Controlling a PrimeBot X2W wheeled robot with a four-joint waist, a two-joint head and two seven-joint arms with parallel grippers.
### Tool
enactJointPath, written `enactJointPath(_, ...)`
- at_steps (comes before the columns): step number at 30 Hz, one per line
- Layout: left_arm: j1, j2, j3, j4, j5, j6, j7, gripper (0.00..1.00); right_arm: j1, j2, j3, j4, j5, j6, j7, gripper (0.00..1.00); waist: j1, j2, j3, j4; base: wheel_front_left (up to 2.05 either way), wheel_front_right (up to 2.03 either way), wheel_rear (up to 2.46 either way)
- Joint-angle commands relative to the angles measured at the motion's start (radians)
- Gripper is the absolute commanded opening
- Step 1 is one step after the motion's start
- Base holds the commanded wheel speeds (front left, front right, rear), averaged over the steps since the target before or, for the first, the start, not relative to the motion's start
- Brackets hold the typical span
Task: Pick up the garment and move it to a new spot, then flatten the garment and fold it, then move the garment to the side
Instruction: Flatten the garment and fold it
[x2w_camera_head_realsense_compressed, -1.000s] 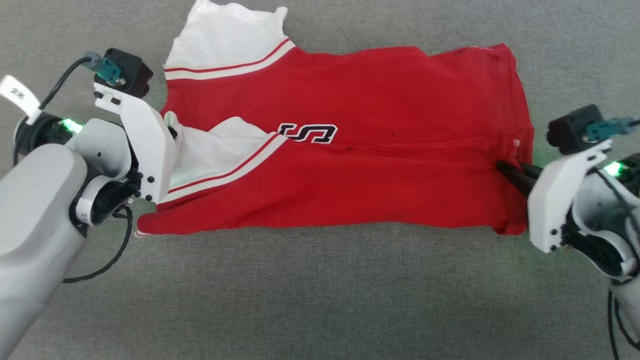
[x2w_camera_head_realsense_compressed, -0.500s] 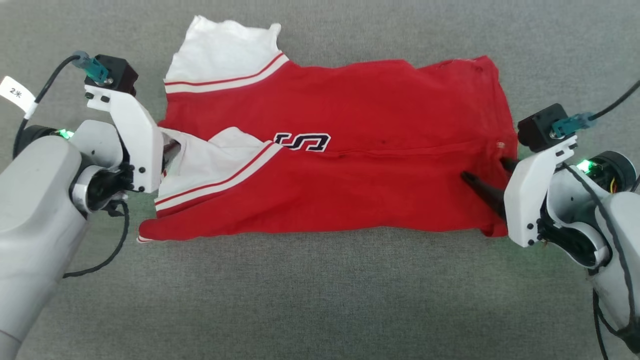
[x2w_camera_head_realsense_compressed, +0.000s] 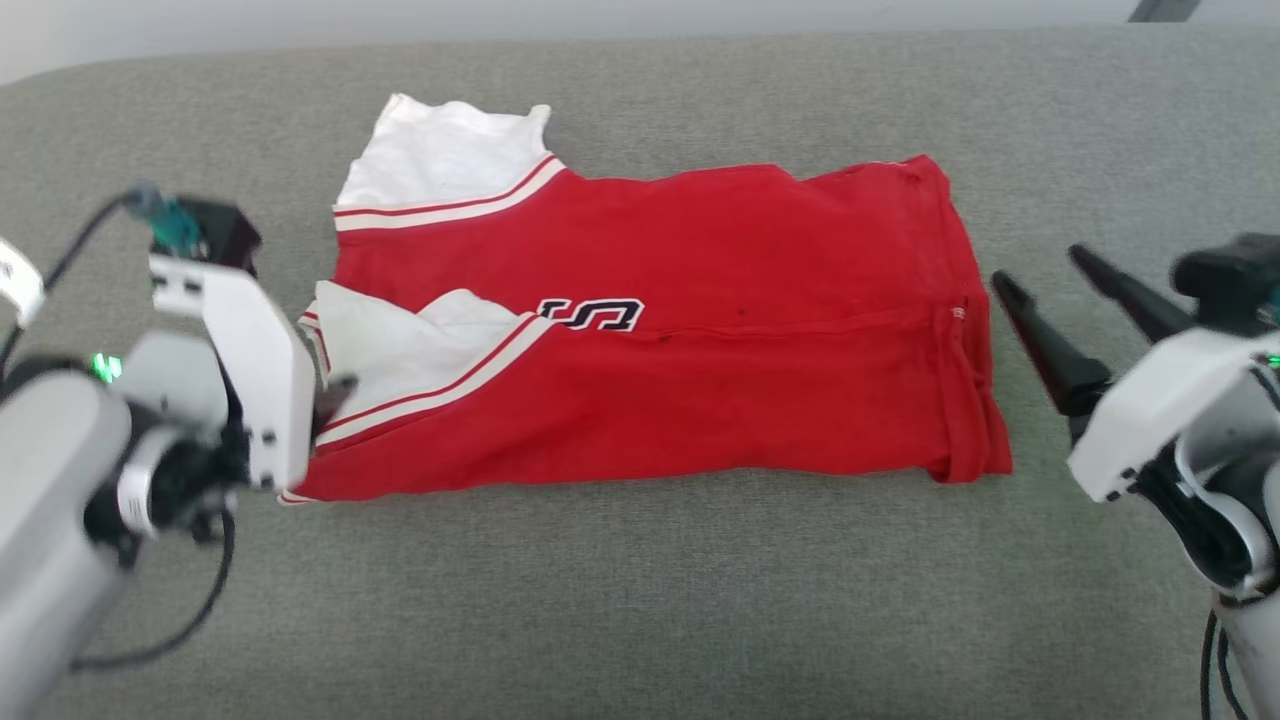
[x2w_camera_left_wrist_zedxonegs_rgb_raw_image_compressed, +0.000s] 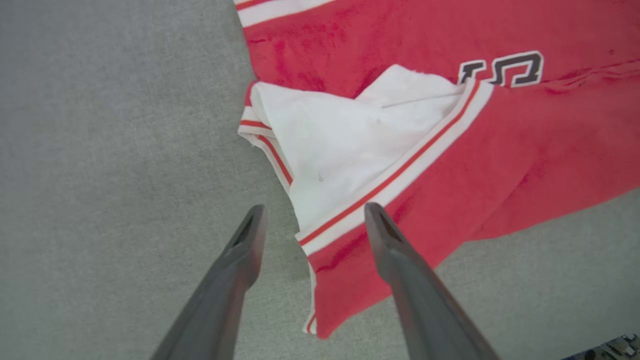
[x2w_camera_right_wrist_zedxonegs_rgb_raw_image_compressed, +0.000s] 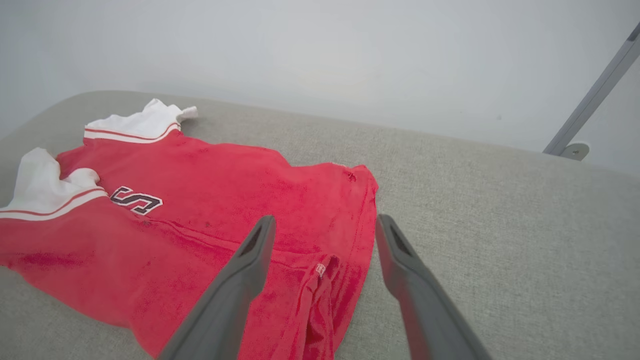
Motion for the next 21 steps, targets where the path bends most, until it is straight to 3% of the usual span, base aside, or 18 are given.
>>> enactJointPath(1, 0.044, 0.025, 0.001, -0.06, -0.013, 0.045, 0.017, 1.0, 0.028, 0.024, -0.039, -0.027, -0.041, 0.0, -0.044, 1.0, 0.0, -0.0001, 0.0, -0.009, 0.0, 0.0, 0.0)
enactJointPath(5, 0.133, 0.072, 0.005, -0.186, -0.036, 0.144, 0.039, 1.0, 0.094, 0.097, -0.142, -0.087, -0.13, 0.0, -0.135, 1.0, 0.0, -0.0001, 0.005, -0.035, 0.0, 0.0, 0.0)
enactJointPath(11, 0.21, 0.097, 0.028, -0.222, -0.062, 0.219, 0.01, 1.0, 0.166, 0.18, -0.222, -0.148, -0.203, 0.0, -0.187, 1.0, 0.0, -0.0001, 0.016, -0.074, 0.0, 0.0, 0.0)
enactJointPath(16, 0.254, 0.093, 0.05, -0.15, -0.08, 0.246, -0.025, 1.0, 0.219, 0.225, -0.245, -0.172, -0.2, 0.0, -0.152, 1.0, 0.0, -0.0001, 0.036, -0.116, 0.0, 0.0, 0.0)
enactJointPath(21, 0.283, 0.05, 0.062, -0.056, -0.131, 0.246, -0.035, 1.0, 0.248, 0.235, -0.22, -0.164, -0.162, 0.0, -0.076, 1.0, 0.0, -0.0001, 0.054, -0.148, 0.0, 0.0, 0.0)
